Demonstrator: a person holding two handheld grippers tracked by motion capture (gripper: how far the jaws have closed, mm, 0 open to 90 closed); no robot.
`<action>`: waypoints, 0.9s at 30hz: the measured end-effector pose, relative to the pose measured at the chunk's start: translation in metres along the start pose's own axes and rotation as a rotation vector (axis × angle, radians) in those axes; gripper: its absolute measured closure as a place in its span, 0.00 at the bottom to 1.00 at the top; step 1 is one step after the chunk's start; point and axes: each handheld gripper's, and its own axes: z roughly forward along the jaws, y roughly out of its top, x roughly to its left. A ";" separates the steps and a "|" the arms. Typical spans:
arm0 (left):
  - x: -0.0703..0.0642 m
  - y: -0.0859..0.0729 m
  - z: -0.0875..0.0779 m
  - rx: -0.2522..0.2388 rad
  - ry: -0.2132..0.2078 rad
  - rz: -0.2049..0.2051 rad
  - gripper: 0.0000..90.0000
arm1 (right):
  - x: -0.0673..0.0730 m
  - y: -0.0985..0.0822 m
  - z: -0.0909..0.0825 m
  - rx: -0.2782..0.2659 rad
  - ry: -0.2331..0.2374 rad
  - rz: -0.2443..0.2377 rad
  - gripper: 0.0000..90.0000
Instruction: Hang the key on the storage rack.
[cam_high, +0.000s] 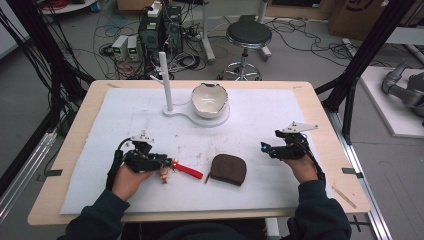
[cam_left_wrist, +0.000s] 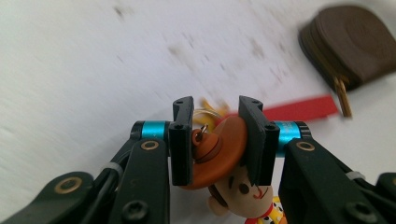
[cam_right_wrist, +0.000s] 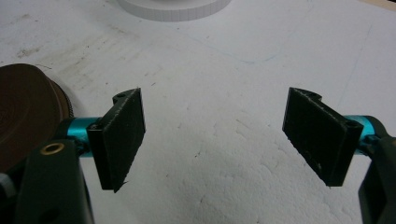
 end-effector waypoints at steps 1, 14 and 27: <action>0.003 0.002 -0.001 -0.012 0.001 0.002 0.74 | 0.000 0.000 0.000 0.000 -0.001 0.000 0.24; 0.027 0.007 -0.001 -0.081 0.086 0.000 0.70 | 0.000 0.000 0.002 0.007 0.000 -0.005 0.24; 0.000 -0.011 -0.010 -0.038 0.233 -0.087 0.29 | -0.001 0.000 0.003 0.006 0.008 -0.002 0.24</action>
